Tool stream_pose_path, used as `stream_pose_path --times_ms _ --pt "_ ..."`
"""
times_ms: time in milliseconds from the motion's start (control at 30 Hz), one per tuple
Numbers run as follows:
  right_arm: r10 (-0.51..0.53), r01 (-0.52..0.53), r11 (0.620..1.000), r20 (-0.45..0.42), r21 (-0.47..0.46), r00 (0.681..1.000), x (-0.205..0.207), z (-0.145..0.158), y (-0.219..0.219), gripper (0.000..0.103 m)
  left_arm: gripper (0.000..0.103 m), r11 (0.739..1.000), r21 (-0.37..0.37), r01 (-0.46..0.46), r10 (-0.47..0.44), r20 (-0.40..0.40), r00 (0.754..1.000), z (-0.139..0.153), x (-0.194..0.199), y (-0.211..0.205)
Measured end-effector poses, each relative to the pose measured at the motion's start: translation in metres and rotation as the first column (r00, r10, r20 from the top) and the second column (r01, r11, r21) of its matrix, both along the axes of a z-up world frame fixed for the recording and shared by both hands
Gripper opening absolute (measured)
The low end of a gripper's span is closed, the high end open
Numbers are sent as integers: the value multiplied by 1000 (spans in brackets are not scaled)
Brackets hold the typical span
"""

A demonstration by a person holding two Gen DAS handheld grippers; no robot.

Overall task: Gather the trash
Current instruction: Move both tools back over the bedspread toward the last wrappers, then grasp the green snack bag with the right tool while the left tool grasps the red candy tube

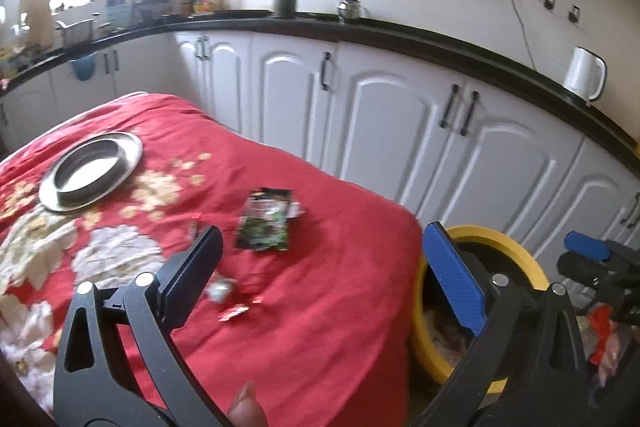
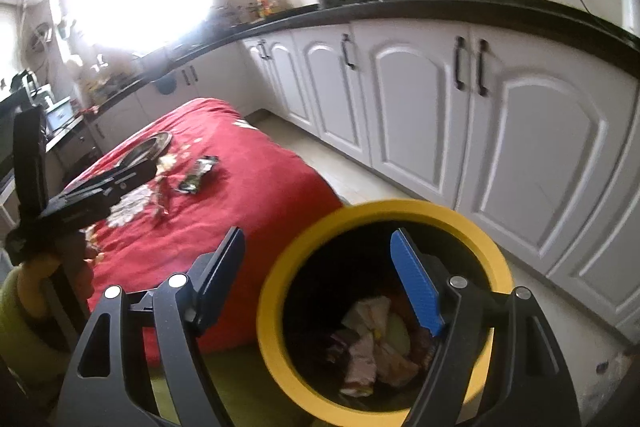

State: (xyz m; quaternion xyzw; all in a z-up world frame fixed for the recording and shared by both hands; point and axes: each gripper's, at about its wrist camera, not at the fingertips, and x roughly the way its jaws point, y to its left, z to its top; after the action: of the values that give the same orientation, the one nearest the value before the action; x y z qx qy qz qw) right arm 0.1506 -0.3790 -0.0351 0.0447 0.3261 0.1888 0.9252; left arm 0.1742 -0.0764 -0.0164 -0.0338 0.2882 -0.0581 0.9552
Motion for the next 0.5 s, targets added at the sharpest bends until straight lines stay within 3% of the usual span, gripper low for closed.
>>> stream_pose_path --times_ms 200,500 --pt "70 -70 997 17 -12 997 11 12 36 73 92 999 2 -51 51 -3 999 -3 -3 28" --pt "188 -188 982 14 -16 982 41 21 99 73 92 989 -26 -144 141 -92 986 -23 4 75"
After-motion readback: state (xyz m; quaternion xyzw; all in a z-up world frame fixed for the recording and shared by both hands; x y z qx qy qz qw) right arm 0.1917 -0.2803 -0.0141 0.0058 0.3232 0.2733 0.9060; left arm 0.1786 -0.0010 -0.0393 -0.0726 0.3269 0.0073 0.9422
